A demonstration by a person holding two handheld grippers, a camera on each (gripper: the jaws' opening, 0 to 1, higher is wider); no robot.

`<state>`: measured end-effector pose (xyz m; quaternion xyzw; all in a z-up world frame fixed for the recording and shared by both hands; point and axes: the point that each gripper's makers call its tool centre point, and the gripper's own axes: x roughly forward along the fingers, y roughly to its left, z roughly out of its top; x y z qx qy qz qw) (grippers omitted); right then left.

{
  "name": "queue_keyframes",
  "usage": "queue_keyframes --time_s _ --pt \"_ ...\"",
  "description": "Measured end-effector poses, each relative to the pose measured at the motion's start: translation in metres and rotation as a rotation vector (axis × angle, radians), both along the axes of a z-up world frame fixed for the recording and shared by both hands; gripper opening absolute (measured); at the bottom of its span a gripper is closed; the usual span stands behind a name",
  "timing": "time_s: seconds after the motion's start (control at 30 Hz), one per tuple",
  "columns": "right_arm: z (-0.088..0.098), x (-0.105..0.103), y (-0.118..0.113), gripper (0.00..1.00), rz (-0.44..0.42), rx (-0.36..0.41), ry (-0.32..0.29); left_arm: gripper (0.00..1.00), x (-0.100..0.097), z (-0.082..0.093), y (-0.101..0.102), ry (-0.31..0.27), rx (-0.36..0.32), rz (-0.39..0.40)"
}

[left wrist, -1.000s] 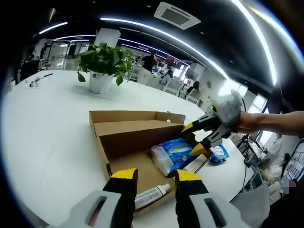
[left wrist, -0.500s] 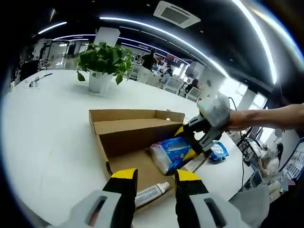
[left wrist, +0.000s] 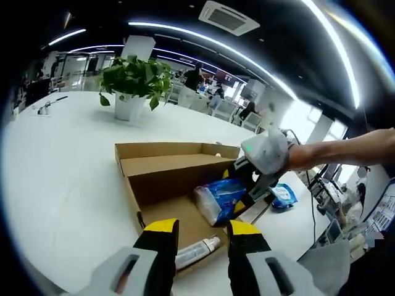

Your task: Operate the shoe box by opening the lid, removing the specified soft item, and placing it in the target area until the item is outside and the box remains undamaged.

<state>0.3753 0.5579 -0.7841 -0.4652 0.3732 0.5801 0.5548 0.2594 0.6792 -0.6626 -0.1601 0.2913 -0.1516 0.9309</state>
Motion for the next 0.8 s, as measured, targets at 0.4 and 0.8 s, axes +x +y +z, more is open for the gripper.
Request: queue_keyframes --time_s 0.4,0.8 --pt "-0.009 0.002 0.003 0.60 0.010 -0.026 0.014 0.31 -0.006 0.001 0.002 0.003 -0.003 0.017" --pt "-0.007 -0.010 0.000 0.38 -0.041 -0.025 0.012 0.31 -0.009 0.002 0.002 0.003 -0.006 0.023"
